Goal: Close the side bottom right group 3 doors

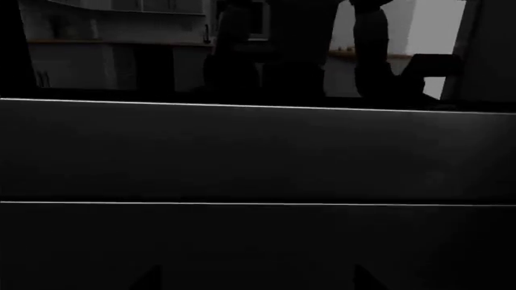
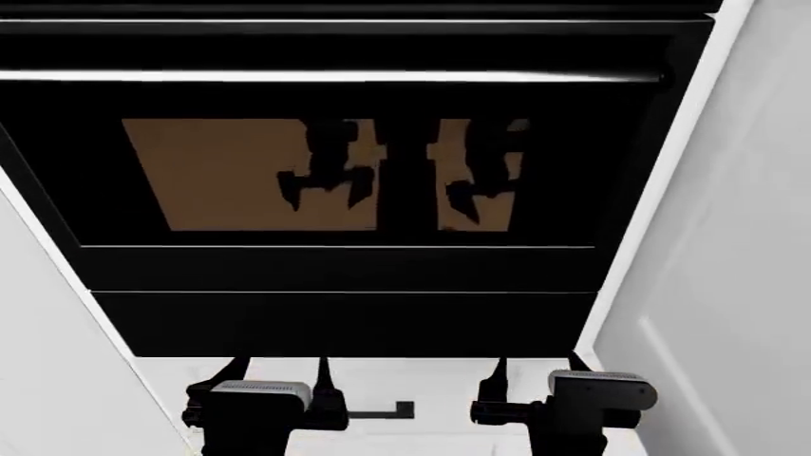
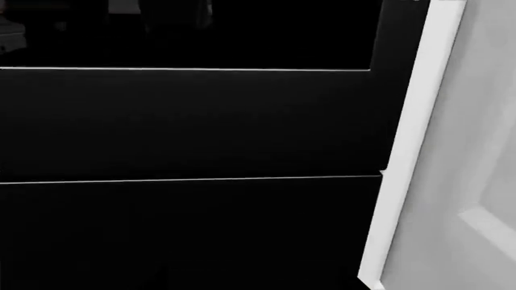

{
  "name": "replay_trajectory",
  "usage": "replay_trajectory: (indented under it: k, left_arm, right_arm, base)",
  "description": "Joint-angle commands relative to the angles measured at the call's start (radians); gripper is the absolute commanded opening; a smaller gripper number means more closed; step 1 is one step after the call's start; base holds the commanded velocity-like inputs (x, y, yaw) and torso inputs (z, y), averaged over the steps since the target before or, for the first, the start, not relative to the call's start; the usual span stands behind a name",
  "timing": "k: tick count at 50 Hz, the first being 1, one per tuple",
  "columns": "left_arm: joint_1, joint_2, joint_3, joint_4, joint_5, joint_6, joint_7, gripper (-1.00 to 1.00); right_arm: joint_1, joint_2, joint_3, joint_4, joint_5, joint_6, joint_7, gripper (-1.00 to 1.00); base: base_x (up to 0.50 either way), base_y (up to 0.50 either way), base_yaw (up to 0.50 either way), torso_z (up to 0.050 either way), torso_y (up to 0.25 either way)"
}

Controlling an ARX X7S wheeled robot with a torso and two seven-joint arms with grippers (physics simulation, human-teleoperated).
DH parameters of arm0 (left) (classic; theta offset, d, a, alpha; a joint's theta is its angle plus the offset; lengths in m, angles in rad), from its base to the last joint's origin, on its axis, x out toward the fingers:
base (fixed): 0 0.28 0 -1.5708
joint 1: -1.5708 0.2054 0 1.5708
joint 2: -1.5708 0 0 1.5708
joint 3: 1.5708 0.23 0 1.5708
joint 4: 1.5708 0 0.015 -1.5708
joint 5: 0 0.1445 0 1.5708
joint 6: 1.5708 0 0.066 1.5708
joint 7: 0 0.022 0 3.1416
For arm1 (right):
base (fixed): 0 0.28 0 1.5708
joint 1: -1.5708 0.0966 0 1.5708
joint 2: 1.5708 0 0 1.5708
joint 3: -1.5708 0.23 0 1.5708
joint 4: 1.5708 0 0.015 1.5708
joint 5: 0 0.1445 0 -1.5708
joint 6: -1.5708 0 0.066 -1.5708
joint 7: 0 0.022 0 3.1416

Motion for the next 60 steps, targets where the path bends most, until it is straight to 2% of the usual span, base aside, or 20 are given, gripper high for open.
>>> replay_trajectory:
  k: [1,8,43,47,60]
  left_arm:
    - [-0.001,-0.002,0.004,-0.004,-0.003,0.006,-0.003,1.0]
    - [-0.003,-0.004,0.007,-0.001,-0.003,0.005,-0.008,1.0]
    - [-0.008,-0.012,0.022,-0.006,-0.012,0.01,-0.017,1.0]
    - [-0.009,-0.013,0.022,-0.007,-0.016,0.009,-0.018,1.0]
    - [-0.011,-0.015,0.027,-0.012,-0.022,0.013,-0.017,1.0]
  right_arm:
    - [0.002,0.002,-0.002,0.007,0.006,-0.005,0.001,1.0]
    - [0.001,0.004,-0.004,0.005,0.008,-0.011,0.003,1.0]
    - [-0.008,0.013,0.001,-0.012,0.017,-0.042,0.028,1.0]
    - [-0.021,0.024,0.012,-0.058,0.02,-0.018,0.053,1.0]
    - [-0.177,0.144,0.063,-0.444,0.04,0.19,0.164,1.0]
  base:
    - [0.5,0.0,0.0,0.0,0.0]
    - [0.5,0.0,0.0,0.0,0.001]
    - [0.0,-0.07,0.0,0.0,0.0]
    - [0.0,0.0,0.0,0.0,0.0]
    - [0.0,0.0,0.0,0.0,0.0]
